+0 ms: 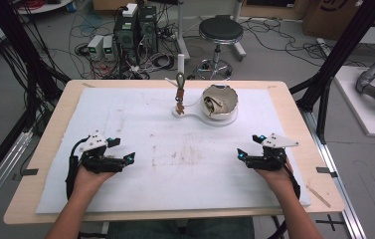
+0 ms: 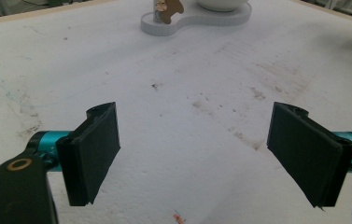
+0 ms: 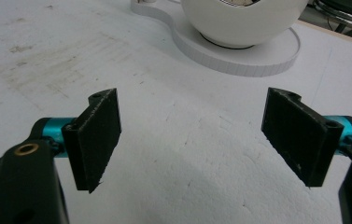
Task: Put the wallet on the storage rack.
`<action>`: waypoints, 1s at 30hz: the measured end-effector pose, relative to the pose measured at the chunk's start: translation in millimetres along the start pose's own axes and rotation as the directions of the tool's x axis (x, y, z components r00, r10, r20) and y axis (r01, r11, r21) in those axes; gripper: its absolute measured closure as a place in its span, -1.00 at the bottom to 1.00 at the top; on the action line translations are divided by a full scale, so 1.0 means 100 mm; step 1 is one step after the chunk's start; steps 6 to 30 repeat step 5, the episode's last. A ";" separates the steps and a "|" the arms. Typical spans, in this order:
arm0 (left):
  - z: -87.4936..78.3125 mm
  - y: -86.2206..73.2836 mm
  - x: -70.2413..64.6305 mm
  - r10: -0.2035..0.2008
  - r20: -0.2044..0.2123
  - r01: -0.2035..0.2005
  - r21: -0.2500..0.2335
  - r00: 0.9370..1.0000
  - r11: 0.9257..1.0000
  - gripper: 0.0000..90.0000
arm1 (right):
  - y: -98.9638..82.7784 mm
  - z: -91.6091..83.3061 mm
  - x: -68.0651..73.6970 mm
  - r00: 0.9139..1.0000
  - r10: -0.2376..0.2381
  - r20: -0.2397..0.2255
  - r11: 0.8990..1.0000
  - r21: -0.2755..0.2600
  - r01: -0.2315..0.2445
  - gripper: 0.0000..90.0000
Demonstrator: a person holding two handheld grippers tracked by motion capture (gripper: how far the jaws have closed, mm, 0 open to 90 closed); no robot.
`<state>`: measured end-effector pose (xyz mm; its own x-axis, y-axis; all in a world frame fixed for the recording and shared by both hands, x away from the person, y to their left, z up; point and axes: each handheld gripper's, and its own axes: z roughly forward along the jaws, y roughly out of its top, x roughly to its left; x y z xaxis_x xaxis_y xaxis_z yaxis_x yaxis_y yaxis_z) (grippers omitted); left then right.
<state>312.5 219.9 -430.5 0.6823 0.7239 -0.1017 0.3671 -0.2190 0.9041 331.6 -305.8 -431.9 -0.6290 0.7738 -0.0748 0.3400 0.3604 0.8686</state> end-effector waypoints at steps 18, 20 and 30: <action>0.02 -0.02 0.02 -0.009 0.000 0.009 0.009 1.000 1.000 -0.62 | 0.00 0.01 0.00 1.000 0.008 -0.001 1.000 0.006 -0.008 -0.55; 0.02 -0.02 0.02 -0.009 0.000 0.009 0.009 1.000 1.000 -0.62 | 0.00 0.01 0.00 1.000 0.008 -0.001 1.000 0.006 -0.008 -0.55; 0.02 -0.02 0.02 -0.009 0.000 0.009 0.009 1.000 1.000 -0.62 | 0.00 0.01 0.00 1.000 0.008 -0.001 1.000 0.006 -0.008 -0.55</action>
